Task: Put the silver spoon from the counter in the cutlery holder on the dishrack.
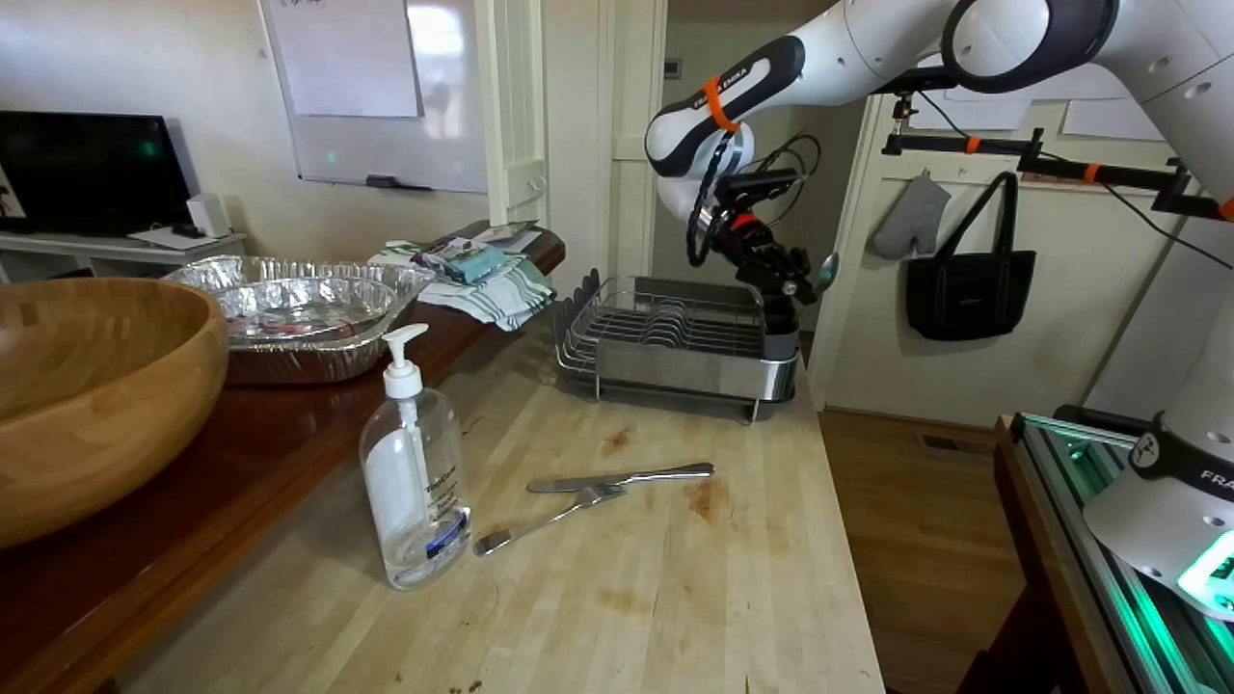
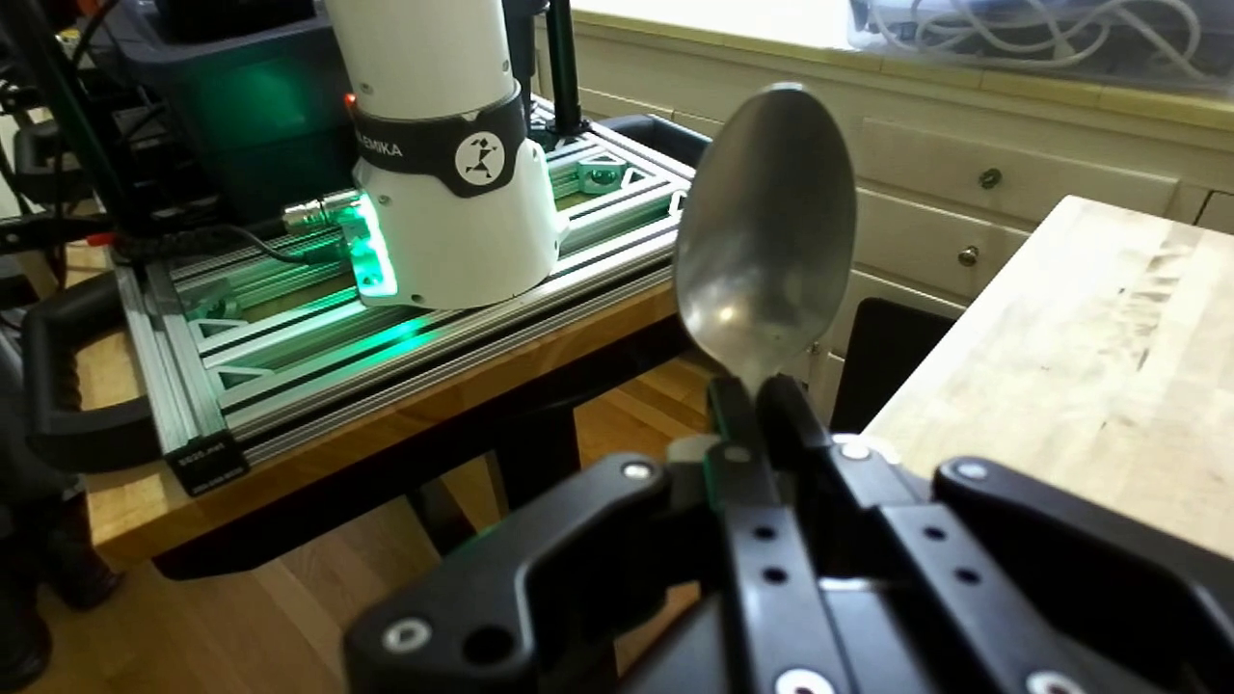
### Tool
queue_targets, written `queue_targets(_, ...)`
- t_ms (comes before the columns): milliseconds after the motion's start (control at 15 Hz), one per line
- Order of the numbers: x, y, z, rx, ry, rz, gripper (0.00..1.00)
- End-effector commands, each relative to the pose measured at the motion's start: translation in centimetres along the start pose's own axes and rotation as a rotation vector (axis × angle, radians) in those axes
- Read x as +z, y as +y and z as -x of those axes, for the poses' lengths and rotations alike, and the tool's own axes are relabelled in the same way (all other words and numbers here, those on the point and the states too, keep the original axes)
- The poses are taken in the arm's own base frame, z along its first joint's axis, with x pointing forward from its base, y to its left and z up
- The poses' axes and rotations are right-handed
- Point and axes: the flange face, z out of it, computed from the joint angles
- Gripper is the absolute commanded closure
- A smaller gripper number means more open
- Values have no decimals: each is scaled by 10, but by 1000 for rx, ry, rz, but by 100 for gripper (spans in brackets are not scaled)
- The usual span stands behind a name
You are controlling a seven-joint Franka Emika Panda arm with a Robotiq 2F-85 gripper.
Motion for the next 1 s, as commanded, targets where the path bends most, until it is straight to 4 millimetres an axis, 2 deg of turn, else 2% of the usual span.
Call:
queue_targets(0,-6,1,-5,32,14,9,98)
queue_targets(933,-7,-5,-17,50,20,22,98)
